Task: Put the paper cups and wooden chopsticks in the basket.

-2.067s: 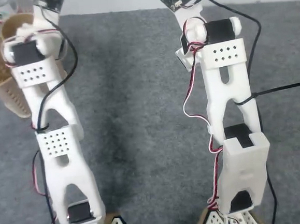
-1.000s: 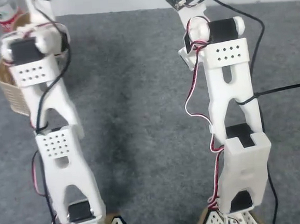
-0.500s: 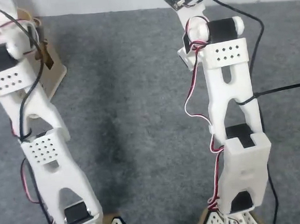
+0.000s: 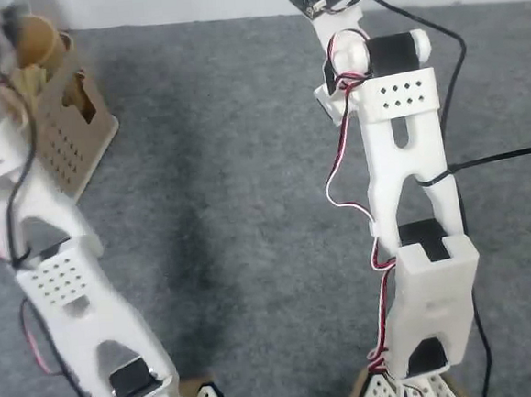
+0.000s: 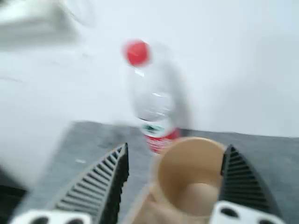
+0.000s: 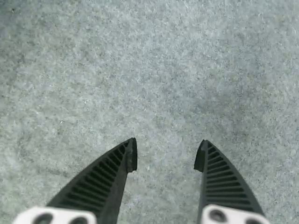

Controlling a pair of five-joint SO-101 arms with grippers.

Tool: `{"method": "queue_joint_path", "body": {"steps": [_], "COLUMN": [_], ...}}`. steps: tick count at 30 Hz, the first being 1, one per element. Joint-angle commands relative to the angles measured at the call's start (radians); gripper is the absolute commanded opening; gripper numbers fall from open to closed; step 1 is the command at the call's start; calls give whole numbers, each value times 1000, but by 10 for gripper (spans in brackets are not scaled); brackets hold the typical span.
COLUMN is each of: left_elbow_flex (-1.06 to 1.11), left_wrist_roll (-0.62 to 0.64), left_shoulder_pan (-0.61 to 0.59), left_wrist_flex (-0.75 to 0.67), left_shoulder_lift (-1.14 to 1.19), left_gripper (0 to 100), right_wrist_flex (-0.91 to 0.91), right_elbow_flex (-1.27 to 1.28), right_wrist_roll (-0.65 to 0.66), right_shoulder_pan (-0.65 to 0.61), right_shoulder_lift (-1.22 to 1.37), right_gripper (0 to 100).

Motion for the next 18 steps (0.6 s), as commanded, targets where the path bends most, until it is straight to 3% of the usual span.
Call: {"method": "queue_joint_path", "body": {"steps": [1,7,11,18], "left_elbow_flex": [38,252,410,532], "left_wrist_roll": [-126,-273,-361,-379], "left_shoulder_pan": [-106,-241,-222,-140], "left_wrist_flex": [-20,-124,-132,-123], "left_shoulder_lift": [-91,-86,-86,-84], "left_gripper": [294,271,271,271], "right_wrist_flex": [15,30,30,48], "right_elbow_flex": [-5,-5,-5,-5], "right_wrist_roll": [-8,-8,-8,-9], "right_shoulder_pan": [7,7,7,5], "right_shoulder_lift": [-4,-4,-4,-4], "right_gripper": [216,216,216,216]}}
